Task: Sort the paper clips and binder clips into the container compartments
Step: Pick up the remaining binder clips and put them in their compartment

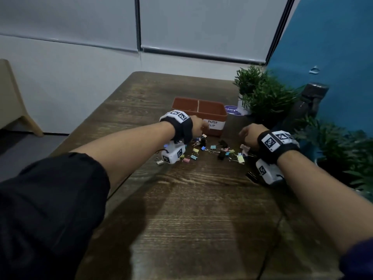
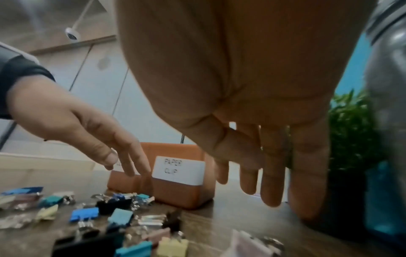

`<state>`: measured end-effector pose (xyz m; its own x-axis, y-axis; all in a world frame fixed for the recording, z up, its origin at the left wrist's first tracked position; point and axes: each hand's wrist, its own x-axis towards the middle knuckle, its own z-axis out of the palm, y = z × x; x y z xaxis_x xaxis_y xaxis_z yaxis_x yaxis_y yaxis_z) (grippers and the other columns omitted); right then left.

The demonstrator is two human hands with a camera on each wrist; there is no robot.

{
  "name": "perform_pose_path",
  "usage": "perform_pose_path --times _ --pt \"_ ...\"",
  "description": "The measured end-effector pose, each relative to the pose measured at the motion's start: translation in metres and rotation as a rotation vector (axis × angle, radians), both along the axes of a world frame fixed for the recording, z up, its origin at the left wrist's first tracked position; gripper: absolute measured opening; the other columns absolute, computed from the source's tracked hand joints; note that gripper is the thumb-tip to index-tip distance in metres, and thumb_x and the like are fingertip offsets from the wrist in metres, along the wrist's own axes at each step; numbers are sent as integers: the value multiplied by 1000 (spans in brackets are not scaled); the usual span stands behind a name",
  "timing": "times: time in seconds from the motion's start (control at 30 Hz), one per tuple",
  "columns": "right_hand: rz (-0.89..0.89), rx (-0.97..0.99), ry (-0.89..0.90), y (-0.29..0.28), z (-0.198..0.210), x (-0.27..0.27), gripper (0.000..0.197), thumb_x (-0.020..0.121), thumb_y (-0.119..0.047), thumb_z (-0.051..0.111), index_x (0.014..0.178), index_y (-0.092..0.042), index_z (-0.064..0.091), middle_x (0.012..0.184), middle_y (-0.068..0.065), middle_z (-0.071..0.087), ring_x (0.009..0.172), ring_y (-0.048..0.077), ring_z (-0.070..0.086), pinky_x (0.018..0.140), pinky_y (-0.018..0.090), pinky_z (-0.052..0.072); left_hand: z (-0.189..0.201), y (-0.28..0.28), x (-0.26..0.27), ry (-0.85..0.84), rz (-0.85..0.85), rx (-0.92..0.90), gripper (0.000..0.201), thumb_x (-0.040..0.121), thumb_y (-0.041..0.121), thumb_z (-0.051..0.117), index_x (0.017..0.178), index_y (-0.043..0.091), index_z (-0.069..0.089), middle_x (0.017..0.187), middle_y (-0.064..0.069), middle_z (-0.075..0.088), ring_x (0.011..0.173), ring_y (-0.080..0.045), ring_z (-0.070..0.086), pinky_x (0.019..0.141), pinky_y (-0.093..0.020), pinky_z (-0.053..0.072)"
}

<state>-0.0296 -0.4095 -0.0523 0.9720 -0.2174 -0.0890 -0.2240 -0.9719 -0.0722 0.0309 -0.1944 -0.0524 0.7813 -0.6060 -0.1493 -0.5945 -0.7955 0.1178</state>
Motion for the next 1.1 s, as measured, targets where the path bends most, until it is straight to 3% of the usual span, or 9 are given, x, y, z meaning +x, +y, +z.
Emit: perform_pose_path --times 0.17,0.37,0.47,0.53,0.6,0.7,0.83,0.97,1.1 --pt "-5 -188 217 -3 -14 -7 35 95 -23 60 128 -13 64 132 6 62 116 26 60 88 29 49 -12 -25 -4 66 -16 119 53 98 5 36 149 19 38 151 -7 41 136 -27 41 108 -34 35" --pt "65 -71 199 30 -27 -1 28 93 -17 58 118 -12 68 115 9 67 98 25 66 80 33 55 -22 -1 -8 71 -44 66 48 93 0 38 129 19 62 133 -1 60 122 -20 54 97 -26 40" --pt "98 140 104 42 -28 4 34 91 -6 59 121 -20 68 117 3 67 100 20 65 85 33 56 -16 20 -6 80 -25 23 45 92 3 41 121 25 67 122 2 65 107 -15 58 89 -24 43" --pt "81 196 -27 38 -19 3 42 89 -3 59 125 -24 66 123 3 65 107 22 64 91 35 55 -14 31 -3 39 5 -22 40 93 7 44 122 25 66 125 2 64 112 -17 57 93 -27 44" --pt "19 122 -114 24 -11 2 47 88 -3 57 129 -24 64 132 7 61 116 26 61 96 37 53 -15 35 -1 13 38 -35 39 94 8 46 128 21 61 130 0 61 118 -20 56 98 -31 44" --pt "-75 43 -28 1 -11 -6 40 92 -10 59 131 -17 63 138 9 58 123 28 57 102 35 47 -17 32 1 9 68 19 42 96 15 47 137 21 52 134 -2 58 122 -23 54 102 -35 44" --pt "-13 -3 122 3 -18 -15 35 98 -20 55 132 -17 63 139 5 58 125 24 54 105 31 43 -17 12 -4 57 43 12 53 98 42 50 147 27 38 145 -4 48 129 -24 47 106 -37 39" --pt "119 68 138 33 -21 -19 45 93 -6 50 136 -19 60 138 3 59 126 22 54 107 34 43 -19 -8 -12 163 8 48 44 103 32 42 146 25 43 147 -2 47 133 -22 43 103 -30 32" --pt "202 127 119 49 -22 -19 47 96 -17 55 142 -20 51 142 3 55 127 21 53 106 33 43 -17 7 -18 162 -6 14 36 102 22 42 135 23 57 137 0 57 123 -18 52 88 -20 32"
